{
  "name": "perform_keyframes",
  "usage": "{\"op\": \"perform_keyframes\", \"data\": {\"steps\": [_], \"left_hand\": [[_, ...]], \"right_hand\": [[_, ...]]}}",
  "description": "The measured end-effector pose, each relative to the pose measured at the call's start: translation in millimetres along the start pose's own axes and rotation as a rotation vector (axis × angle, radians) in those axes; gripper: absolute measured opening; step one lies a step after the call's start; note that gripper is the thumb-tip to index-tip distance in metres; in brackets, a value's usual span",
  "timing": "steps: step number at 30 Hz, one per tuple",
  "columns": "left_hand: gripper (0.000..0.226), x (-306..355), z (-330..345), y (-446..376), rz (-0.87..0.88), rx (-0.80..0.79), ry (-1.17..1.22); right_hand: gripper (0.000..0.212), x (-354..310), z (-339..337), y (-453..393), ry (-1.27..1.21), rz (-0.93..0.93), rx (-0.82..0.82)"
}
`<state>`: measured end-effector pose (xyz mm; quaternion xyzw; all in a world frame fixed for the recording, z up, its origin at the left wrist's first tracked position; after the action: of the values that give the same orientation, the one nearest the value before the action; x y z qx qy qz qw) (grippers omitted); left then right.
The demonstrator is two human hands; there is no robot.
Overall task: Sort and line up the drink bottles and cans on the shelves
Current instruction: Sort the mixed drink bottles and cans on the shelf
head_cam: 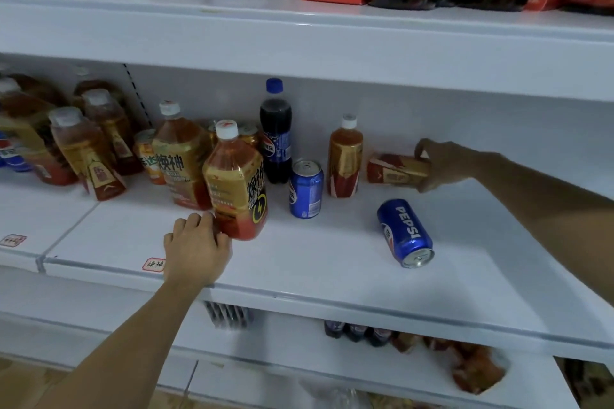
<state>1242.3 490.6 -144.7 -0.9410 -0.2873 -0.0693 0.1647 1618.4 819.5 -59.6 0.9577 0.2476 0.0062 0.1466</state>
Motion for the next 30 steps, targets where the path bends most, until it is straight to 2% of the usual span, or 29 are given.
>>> {"op": "perform_keyframes", "data": {"steps": [4,7,10,13,15,16,18,20,21,24,27,30], "left_hand": [[0.029,-1,0,-1,-0.010,0.006,0.007],[0.029,0,0,-1,-0.014,0.013,0.017],[0.027,0,-1,0,-0.010,0.034,0.024],[0.028,-1,-1,0,-0.007,0.035,0.022],[0.028,-1,-1,0,-0.011,0.028,0.021],[0.027,0,-2,0,-0.014,0.028,0.024],[0.025,0,-2,0,-0.018,0.035,0.031],[0.026,1,-2,-1,-0.017,0.036,0.023],[0.028,2,-1,0,-0.013,0.036,0.017],[0.034,2,0,3,-0.014,0.026,0.003],[0.036,1,0,3,-0.013,0.014,-0.010],[0.035,-1,1,1,-0.031,-0.022,-0.003]], "right_hand": [[0.070,-30,-72,12,-0.067,-0.116,0.281],[0.066,-61,-81,16,-0.209,-0.203,0.355],[0.076,-71,-74,18,-0.426,-0.224,0.409],[0.089,-62,-61,23,-0.470,-0.140,0.402],[0.098,-47,-42,37,-0.454,0.023,0.332],[0.101,-43,-26,48,-0.422,0.099,0.243],[0.105,-45,16,71,-0.320,0.161,-0.028],[0.110,-59,57,93,-0.251,0.129,-0.261],[0.114,-66,71,101,-0.243,0.100,-0.313],[0.124,-80,82,105,-0.234,0.042,-0.325],[0.106,-88,53,102,-0.155,-0.032,-0.227],[0.063,-104,17,97,-0.139,-0.137,-0.034]]}}
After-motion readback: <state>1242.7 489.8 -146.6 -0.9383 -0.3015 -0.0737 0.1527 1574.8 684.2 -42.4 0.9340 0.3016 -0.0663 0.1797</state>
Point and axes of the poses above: each hand's wrist, its own y-axis away from the middle knuckle, its own z-axis out of the palm, x = y × z, the point moved 9 cm from there along -y, towards the middle knuckle, and after that the axes turned 1 degree about -x, right-handed, at the moved point
